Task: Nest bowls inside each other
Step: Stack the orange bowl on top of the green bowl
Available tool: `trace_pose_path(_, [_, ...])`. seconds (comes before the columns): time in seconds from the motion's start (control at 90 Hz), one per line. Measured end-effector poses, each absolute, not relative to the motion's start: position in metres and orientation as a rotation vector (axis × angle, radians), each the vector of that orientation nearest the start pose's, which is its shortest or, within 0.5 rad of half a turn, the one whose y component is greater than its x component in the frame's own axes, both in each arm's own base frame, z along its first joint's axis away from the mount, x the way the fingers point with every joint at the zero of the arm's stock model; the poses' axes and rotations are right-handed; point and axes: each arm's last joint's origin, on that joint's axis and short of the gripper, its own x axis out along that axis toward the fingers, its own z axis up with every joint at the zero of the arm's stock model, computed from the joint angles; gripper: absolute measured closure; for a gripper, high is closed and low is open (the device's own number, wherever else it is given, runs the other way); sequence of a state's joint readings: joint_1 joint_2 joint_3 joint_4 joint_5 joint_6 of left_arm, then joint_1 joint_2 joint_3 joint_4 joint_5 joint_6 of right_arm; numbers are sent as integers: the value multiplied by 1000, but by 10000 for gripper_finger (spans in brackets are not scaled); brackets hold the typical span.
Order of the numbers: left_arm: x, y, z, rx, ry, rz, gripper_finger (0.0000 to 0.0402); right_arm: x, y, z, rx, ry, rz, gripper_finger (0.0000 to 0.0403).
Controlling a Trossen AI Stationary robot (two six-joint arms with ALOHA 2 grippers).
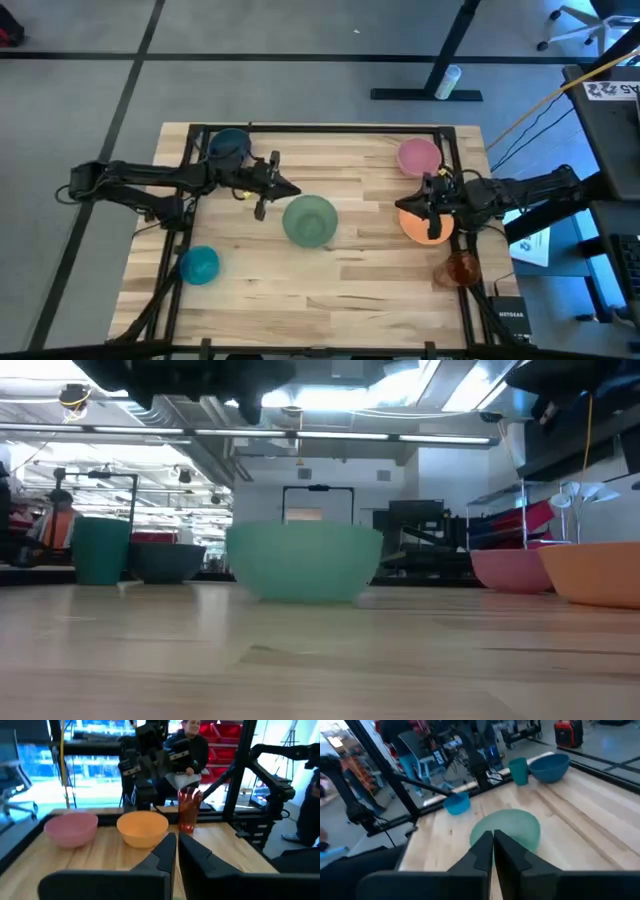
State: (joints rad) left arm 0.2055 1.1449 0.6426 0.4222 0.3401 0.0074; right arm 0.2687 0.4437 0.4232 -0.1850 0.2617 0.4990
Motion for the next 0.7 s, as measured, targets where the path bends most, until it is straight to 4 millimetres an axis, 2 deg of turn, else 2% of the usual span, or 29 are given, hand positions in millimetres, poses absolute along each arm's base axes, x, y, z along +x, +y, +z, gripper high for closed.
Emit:
trace_pose_path(0.133, [245,43,269,-9,94,-127,401,131,29,237,485,305,-63,402])
trace_pose_path(0.211, [245,43,269,-1,92,-125,401,138,31,238,484,321,-58,402])
trace_pose_path(0.356, [245,43,269,-4,99,-127,401,148,34,247,465,416,-89,401])
trace_pose_path(0.444, [245,43,267,-7,112,-126,401,153,35,258,444,473,-115,391])
trace_pose_path(0.7, [244,43,262,-23,170,-126,401,167,39,282,412,735,-199,314])
